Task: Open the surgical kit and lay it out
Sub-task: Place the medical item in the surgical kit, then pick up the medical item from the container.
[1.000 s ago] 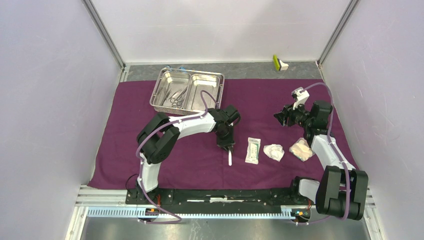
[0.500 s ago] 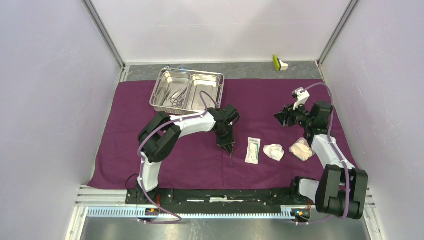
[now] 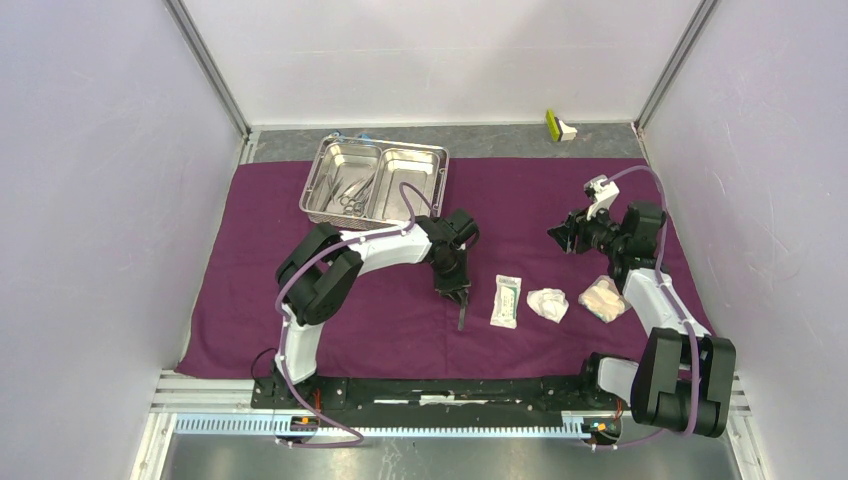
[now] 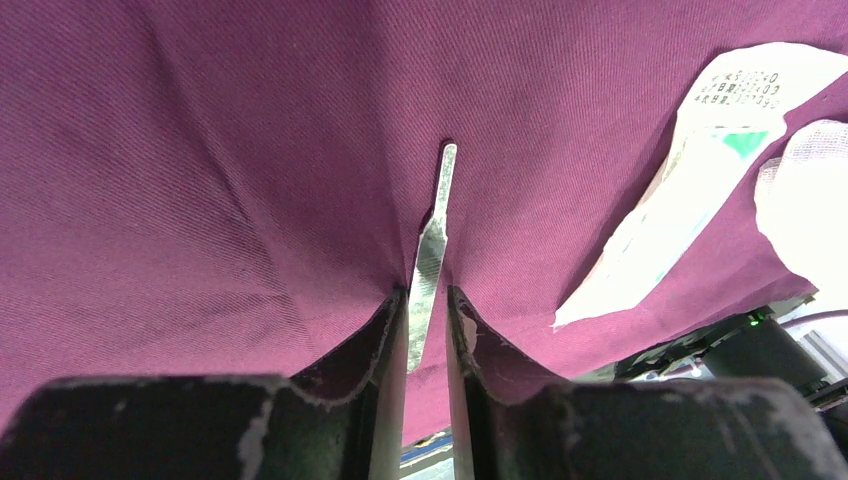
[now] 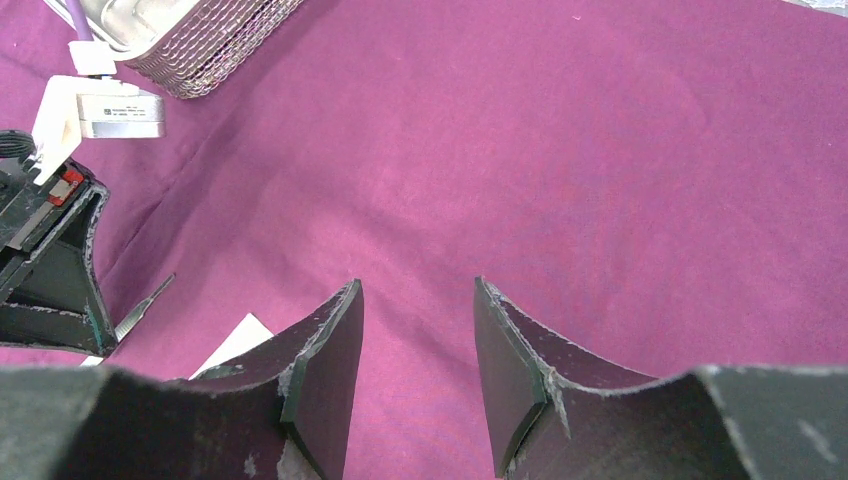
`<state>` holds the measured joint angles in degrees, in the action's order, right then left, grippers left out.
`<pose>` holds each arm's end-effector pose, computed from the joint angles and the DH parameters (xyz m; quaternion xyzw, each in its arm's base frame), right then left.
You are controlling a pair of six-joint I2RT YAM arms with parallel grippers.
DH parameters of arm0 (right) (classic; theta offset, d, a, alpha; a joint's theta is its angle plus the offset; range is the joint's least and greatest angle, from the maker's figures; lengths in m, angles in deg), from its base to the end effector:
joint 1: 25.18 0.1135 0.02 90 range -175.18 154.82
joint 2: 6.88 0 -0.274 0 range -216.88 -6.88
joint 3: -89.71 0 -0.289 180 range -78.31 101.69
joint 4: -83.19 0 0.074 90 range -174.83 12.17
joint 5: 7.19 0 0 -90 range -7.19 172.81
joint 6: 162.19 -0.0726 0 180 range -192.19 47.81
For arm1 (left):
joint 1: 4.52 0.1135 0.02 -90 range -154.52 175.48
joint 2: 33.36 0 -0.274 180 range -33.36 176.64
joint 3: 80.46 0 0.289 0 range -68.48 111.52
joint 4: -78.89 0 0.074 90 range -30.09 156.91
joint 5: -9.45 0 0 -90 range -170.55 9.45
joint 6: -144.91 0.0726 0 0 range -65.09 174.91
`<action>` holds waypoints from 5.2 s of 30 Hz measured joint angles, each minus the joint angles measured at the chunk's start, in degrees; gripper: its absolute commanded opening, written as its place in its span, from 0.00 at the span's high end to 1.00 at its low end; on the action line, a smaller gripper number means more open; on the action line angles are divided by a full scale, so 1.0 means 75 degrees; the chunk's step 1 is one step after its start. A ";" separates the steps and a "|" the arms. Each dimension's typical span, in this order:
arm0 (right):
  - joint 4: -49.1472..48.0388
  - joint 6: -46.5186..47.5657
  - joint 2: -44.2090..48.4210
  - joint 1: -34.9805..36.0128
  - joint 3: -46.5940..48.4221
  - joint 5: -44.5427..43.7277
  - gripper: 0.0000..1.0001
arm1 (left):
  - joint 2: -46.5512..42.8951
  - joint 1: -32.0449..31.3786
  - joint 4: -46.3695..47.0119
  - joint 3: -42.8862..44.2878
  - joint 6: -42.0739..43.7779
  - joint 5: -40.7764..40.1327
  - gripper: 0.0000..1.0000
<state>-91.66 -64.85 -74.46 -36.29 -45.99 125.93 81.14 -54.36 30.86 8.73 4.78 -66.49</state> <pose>0.2967 -0.0077 0.1921 -0.1617 0.8047 0.2353 0.5205 0.2679 -0.3448 0.1009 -0.0152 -0.9821 0.1880 0.0003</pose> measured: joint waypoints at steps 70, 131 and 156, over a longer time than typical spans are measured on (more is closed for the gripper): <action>0.0463 0.2294 -0.1591 0.5686 0.0050 -0.2565 0.56 | -0.3255 0.3573 -0.0204 -0.0061 0.1888 -0.1495 0.19; 0.0443 0.2611 -0.2818 0.6913 0.0822 -0.3483 0.58 | -0.4095 0.5045 0.0259 -0.0851 0.2401 -0.1603 0.15; 0.1314 0.2509 -0.2463 0.3328 0.2119 -0.3541 0.55 | -0.5286 0.5351 -0.0705 -0.2943 1.0643 -0.0816 0.01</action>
<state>-81.80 -46.04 -92.92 -11.33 -30.10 99.37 41.49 -14.24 25.57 -13.35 84.60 -72.61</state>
